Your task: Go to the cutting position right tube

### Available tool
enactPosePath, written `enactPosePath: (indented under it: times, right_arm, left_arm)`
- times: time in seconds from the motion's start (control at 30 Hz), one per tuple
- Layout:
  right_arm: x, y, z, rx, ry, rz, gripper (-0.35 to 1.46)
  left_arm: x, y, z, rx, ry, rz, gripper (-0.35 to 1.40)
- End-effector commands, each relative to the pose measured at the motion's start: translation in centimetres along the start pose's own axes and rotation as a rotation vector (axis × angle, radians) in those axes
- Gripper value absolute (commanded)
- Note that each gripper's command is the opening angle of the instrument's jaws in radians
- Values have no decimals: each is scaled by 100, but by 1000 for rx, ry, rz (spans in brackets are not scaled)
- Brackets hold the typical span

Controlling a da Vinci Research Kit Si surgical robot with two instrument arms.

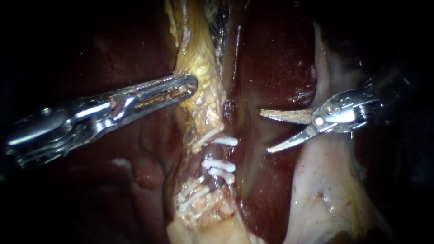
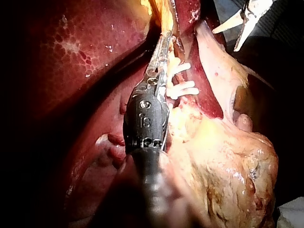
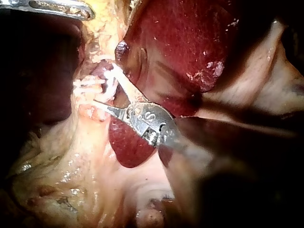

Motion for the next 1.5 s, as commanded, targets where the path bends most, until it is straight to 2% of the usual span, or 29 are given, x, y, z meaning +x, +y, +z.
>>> enactPosePath:
  times: [0.03, 0.17, 0.27, 0.37, 0.43, 0.67, 0.83, 0.9, 1.1, 1.5]
  right_arm:
    - [1, 0, 0, -1, 0, 0, 144]
    - [-1, -2, 1, 11, 3, -2, 144]
    - [-7, -9, 8, 45, 13, 8, 144]
    - [-16, -19, 26, 86, 17, 66, 144]
    - [-23, -24, 41, 107, 11, 108, 144]
    - [-57, -40, 93, 182, -58, 243, 144]
    - [-74, -47, 113, 213, -123, 320, 142]
    - [-77, -47, 116, 220, -144, 346, 142]
    - [-79, -42, 117, 225, -167, 396, 141]
    - [-80, -26, 138, 225, -168, 408, 141]
  left_arm:
    - [0, 0, 0, -1, 0, 0, -35]
    - [-1, 0, -2, 0, 0, 0, -35]
    - [-7, 1, -9, 5, 4, -3, -35]
    - [-21, 5, -26, 3, 8, -8, -35]
    - [-31, 8, -42, 3, -10, -13, -35]
    - [-50, 9, -95, -11, -47, -26, -35]
    - [-63, 6, -125, -16, -68, -37, -35]
    - [-68, 4, -133, -16, -75, -46, -35]
    - [-75, -7, -144, -15, -90, -41, -35]
    - [-77, -11, -151, -15, -95, -37, -35]
